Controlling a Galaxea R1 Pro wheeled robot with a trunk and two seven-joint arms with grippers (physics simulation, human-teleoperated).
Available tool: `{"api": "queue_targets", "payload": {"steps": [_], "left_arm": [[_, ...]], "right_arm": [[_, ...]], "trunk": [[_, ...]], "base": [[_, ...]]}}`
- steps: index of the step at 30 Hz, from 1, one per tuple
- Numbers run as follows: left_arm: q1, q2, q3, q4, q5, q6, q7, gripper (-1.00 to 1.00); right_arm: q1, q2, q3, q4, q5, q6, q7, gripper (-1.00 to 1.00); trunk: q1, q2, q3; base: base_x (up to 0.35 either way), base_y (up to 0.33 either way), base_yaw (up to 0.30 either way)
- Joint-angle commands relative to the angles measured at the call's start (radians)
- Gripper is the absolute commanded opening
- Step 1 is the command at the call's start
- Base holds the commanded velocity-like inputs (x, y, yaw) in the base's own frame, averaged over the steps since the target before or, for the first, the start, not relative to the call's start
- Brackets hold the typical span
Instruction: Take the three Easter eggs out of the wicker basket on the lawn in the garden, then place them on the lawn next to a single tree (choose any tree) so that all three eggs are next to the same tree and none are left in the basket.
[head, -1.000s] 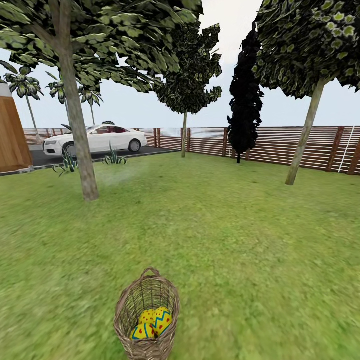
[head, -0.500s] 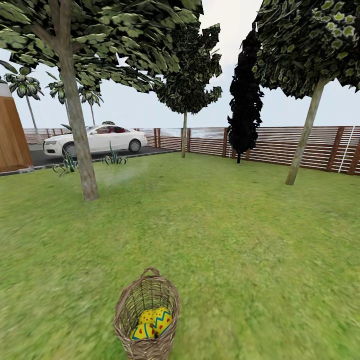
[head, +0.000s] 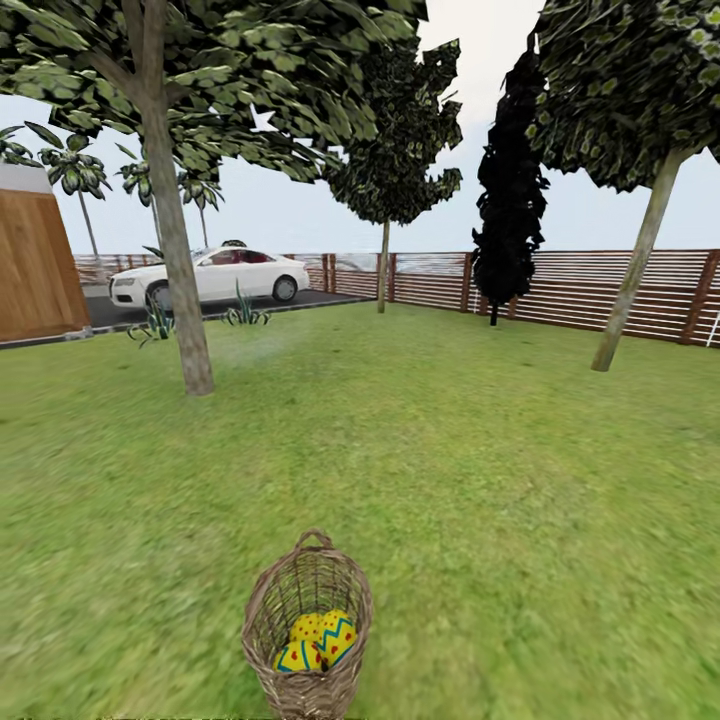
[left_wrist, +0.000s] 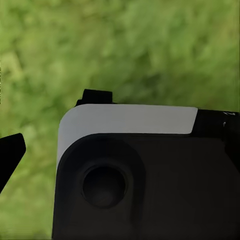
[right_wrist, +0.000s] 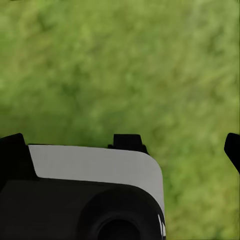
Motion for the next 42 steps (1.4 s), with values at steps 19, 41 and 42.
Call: {"api": "queue_targets", "payload": {"steps": [19, 41, 42], "left_arm": [[0.0, -0.023, 0.005, -0.001, 0.011, 0.002, 0.005, 1.0], [0.0, -0.041, 0.023, -0.112, 0.026, -0.003, 0.008, 1.0], [0.0, -0.041, 0.036, -0.151, 0.032, -0.002, 0.008, 1.0]], "right_arm": [[-0.002, 0.002, -0.001, -0.014, -0.002, -0.004, 0.0, 1.0], [-0.001, -0.005, -0.005, -0.091, 0.001, 0.0, -0.037, 1.0], [-0.001, -0.006, -0.005, -0.115, 0.0, 0.002, -0.051, 1.0]], "trunk": [[0.0, 0.0, -0.021], [0.0, 0.0, -0.047], [0.0, 0.0, -0.047]], "base": [[0.0, 0.0, 0.157], [0.0, 0.0, 0.195], [0.0, 0.0, 0.052]]}}
